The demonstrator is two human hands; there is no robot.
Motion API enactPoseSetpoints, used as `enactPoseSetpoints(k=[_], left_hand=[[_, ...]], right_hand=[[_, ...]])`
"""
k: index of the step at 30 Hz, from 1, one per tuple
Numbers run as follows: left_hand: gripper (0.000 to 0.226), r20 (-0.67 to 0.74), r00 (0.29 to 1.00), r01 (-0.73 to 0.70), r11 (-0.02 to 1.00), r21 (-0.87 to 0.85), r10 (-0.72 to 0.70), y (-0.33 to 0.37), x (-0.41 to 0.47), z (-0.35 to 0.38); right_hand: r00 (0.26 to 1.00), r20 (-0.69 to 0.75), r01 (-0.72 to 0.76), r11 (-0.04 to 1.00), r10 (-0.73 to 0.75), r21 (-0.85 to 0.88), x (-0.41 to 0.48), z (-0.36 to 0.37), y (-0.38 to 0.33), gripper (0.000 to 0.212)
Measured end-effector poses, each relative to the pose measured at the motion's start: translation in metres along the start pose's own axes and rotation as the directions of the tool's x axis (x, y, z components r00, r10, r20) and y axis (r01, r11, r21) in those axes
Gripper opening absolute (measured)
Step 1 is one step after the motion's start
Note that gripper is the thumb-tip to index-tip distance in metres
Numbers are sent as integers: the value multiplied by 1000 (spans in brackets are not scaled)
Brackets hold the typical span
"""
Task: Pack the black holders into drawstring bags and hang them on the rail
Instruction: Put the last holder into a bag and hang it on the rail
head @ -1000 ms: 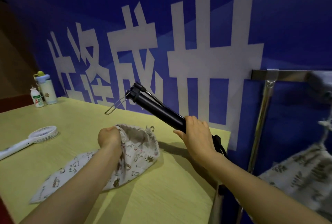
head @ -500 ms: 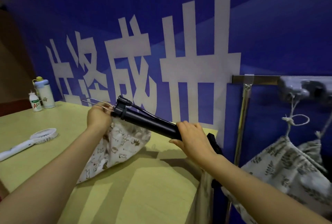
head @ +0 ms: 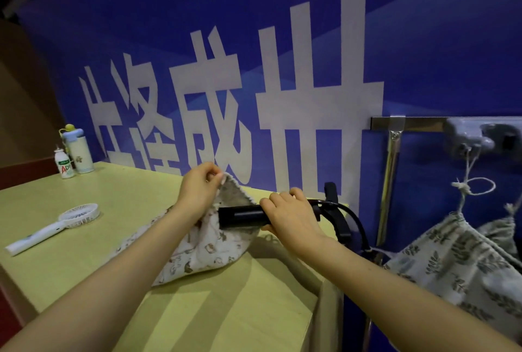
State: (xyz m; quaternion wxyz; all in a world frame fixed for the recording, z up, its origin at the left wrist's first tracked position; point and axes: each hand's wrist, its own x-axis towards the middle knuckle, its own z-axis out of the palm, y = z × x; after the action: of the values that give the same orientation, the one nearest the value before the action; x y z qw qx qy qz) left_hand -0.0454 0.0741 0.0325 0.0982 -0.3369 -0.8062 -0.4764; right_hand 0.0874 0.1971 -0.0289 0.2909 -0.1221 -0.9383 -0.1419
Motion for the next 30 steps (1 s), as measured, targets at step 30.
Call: enactPoseSetpoints(k=[30], left_hand=[[19,-98,964,219,945,-243,-249,-7,-21,47]], right_hand=[[599,660,-737,635,454,231,6,7,5,54]])
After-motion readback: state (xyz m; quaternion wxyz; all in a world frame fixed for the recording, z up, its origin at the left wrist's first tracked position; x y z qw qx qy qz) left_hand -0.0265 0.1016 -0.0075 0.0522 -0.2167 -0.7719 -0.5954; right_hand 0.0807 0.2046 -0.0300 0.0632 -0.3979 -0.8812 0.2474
